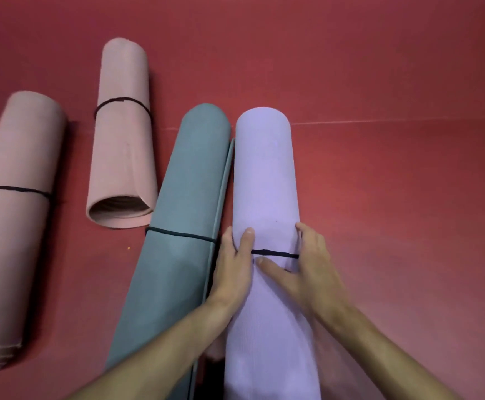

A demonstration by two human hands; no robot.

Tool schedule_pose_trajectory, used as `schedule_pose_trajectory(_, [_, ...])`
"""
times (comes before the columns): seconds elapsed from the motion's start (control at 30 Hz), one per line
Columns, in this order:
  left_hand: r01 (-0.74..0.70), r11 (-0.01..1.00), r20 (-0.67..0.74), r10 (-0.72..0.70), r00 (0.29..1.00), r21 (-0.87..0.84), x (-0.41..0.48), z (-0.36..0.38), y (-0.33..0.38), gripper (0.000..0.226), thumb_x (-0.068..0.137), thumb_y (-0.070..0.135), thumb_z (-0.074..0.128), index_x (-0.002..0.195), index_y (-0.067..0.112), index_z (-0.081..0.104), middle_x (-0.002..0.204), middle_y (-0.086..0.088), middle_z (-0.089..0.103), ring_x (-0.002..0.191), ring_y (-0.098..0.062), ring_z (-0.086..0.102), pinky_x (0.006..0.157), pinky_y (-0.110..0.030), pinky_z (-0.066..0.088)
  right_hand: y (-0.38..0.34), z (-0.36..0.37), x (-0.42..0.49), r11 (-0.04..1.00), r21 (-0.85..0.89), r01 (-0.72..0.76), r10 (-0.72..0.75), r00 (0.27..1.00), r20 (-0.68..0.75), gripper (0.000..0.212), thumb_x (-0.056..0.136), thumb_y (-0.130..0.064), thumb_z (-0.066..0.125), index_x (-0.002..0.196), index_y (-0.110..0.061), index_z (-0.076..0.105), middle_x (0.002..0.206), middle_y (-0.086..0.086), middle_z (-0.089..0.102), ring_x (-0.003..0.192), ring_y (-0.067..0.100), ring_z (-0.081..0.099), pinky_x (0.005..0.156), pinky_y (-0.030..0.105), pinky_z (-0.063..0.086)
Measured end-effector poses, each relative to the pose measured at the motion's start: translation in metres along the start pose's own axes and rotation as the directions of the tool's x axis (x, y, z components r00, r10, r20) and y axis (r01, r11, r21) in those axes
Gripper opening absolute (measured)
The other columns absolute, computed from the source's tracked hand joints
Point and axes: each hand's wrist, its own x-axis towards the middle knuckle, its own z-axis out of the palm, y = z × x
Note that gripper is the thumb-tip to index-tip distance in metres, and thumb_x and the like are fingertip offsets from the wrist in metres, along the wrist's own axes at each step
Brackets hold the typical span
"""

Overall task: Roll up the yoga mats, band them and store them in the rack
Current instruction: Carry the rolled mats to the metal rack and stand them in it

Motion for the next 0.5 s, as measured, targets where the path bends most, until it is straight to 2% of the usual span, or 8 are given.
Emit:
schedule_pose_trajectory(0.1, [-0.011,1.0,-0.024,0.011,1.0,-0.009,0.003,-0.008,0.003,0.049,0.091,0.054,0.065,0.135,0.034,0.056,0.13,0.013,0.067,0.117,-0.004,0.064,0.109,-0.041,0.05,-0.017,-0.015,0.022,0.987,-0.048,-0.152,0.158,0.969,0.189,0.105,0.061,-0.072,0.086,0.138,-0.021,0.036,0.132,-0.006,0.044,0.123,0.02,0.053,0.096,0.041,0.05])
schedule_pose_trajectory(0.17, [-0.085,0.988,0.005,0.085,0.996,0.129,0.008,-0.01,0.014,0.067,0.09,0.053,0.065,0.15,0.03,0.048,0.149,0.011,0.055,0.135,-0.006,0.053,0.117,-0.038,0.041,-0.032,-0.034,0.044,0.961,-0.111,-0.254,0.276,0.921,0.276,0.108,0.053,-0.082,0.08,0.129,-0.019,0.037,0.127,-0.004,0.05,0.113,0.02,0.056,0.077,0.033,0.049])
schedule_pose_trajectory(0.2, [-0.128,0.972,0.029,0.125,0.992,0.197,0.012,-0.01,0.021,0.07,0.094,0.05,0.065,0.156,0.027,0.041,0.157,0.011,0.046,0.142,-0.007,0.045,0.121,-0.034,0.036,-0.041,-0.043,0.057,0.952,-0.119,-0.283,0.306,0.904,0.298,0.108,0.058,-0.08,0.079,0.133,-0.016,0.035,0.128,-0.003,0.052,0.11,0.019,0.055,0.071,0.028,0.045])
schedule_pose_trajectory(0.23, [-0.15,0.957,0.052,0.142,0.989,0.248,0.018,-0.009,0.028,0.072,0.098,0.046,0.064,0.16,0.024,0.035,0.161,0.009,0.04,0.147,-0.009,0.039,0.121,-0.031,0.032,-0.049,-0.051,0.072,0.946,-0.121,-0.301,0.324,0.896,0.304,0.107,0.066,-0.074,0.079,0.14,-0.014,0.032,0.131,-0.001,0.053,0.109,0.019,0.053,0.071,0.028,0.043])
schedule_pose_trajectory(0.3, [-0.171,0.942,0.087,0.152,0.984,0.287,0.035,-0.008,0.04,0.075,0.099,0.043,0.064,0.162,0.02,0.031,0.165,0.002,0.034,0.15,-0.014,0.034,0.12,-0.028,0.029,-0.064,-0.056,0.099,0.939,-0.154,-0.308,0.341,0.893,0.293,0.11,0.074,-0.065,0.082,0.151,-0.014,0.022,0.138,0.002,0.049,0.112,0.022,0.05,0.083,0.034,0.045])
schedule_pose_trajectory(0.37, [-0.17,0.936,0.086,0.151,0.985,0.308,0.051,-0.011,0.047,0.072,0.1,0.038,0.064,0.161,0.018,0.033,0.164,-0.002,0.036,0.149,-0.018,0.037,0.119,-0.03,0.031,-0.073,-0.046,0.119,0.917,-0.225,-0.33,0.386,0.878,0.284,0.118,0.07,-0.065,0.086,0.153,-0.014,0.018,0.143,0.006,0.046,0.116,0.028,0.05,0.089,0.044,0.048])
schedule_pose_trajectory(0.5, [-0.177,0.91,0.113,0.145,0.983,0.374,0.066,-0.021,0.048,0.056,0.104,0.024,0.054,0.158,0.018,0.038,0.163,0.0,0.039,0.147,-0.02,0.04,0.119,-0.033,0.032,-0.076,-0.017,0.138,0.887,-0.25,-0.388,0.44,0.875,0.203,0.139,0.059,-0.064,0.093,0.157,-0.015,0.007,0.153,0.014,0.037,0.133,0.037,0.048,0.102,0.05,0.048])
